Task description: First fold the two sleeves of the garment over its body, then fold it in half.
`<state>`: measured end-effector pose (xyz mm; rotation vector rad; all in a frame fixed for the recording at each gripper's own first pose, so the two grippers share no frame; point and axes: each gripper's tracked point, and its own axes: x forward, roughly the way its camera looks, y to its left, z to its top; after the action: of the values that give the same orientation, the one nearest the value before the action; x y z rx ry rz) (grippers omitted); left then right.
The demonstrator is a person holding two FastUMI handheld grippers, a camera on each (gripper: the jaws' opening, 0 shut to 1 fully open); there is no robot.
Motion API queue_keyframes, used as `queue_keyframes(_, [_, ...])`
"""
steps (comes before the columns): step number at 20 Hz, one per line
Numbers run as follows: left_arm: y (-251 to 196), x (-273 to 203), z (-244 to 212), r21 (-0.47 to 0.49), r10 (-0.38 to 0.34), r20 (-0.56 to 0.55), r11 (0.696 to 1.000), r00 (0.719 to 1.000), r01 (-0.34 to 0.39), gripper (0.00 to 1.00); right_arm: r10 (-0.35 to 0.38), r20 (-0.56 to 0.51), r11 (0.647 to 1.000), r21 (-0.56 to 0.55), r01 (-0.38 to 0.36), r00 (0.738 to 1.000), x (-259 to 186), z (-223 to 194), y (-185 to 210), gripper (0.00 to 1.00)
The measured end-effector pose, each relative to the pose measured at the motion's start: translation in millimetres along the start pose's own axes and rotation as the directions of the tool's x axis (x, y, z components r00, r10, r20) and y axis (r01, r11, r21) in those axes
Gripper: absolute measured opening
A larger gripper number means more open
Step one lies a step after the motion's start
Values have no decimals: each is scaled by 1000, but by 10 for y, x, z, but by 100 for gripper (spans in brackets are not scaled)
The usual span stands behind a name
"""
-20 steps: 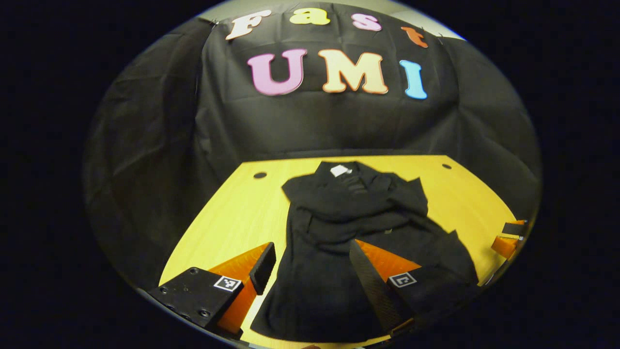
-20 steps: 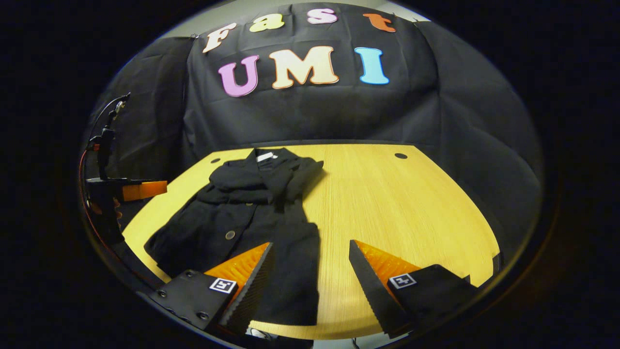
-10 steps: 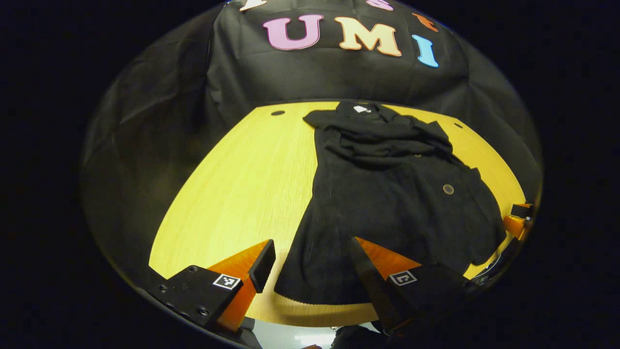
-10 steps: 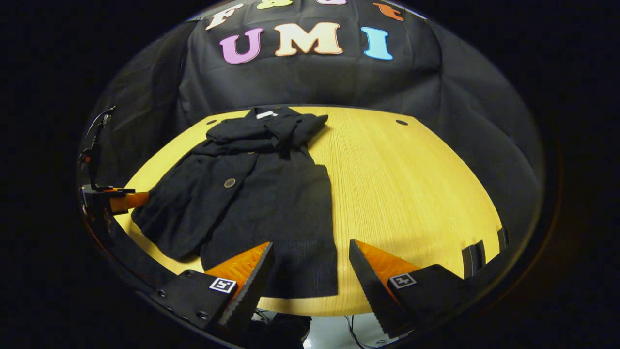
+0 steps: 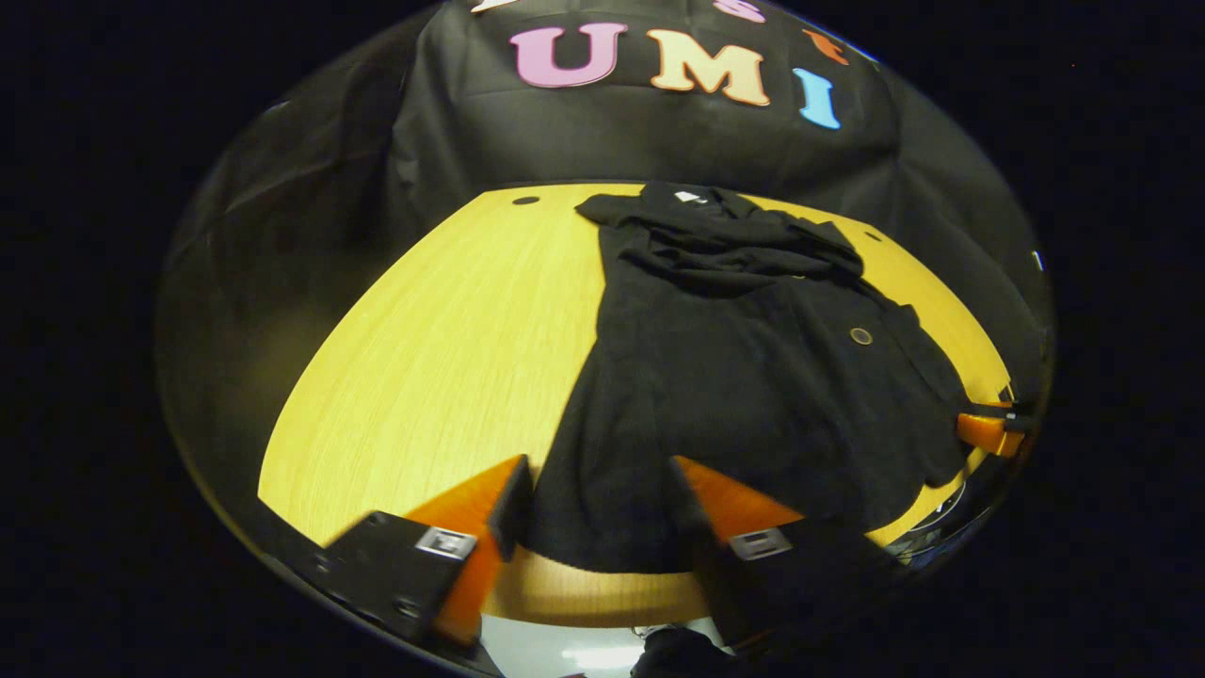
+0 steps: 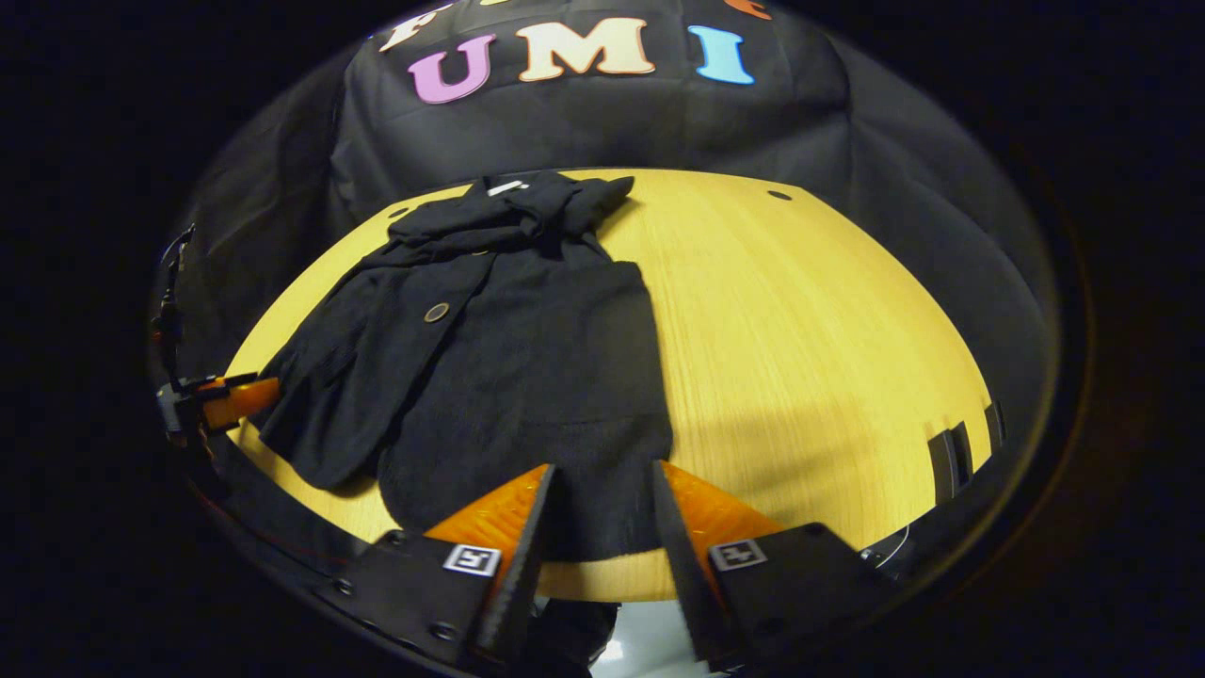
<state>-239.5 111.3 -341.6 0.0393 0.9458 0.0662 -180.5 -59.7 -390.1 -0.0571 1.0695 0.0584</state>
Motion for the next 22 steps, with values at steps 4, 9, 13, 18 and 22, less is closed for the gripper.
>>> queue_keyframes(4, [-224,21,19,7,-56,38,998,998,56,19,33,12,999,-14,-32,999,69,-7,102,12])
queue_keyframes(9, [-247,-15,12,-103,-56,-13,993,998,54,0,83,2,996,-9,-83,997,9,79,110,5])
queue_keyframes(13, [-254,-101,192,-204,-32,-22,979,999,26,0,175,44,984,-33,-174,984,-103,308,122,5])
queue_keyframes(18, [-321,-136,808,-252,0,69,968,998,18,0,243,155,970,-63,-236,958,-216,909,152,5])
queue_keyframes(22, [-378,-105,1292,-231,-17,136,972,991,49,0,286,231,958,-77,-275,930,-236,1470,295,5])
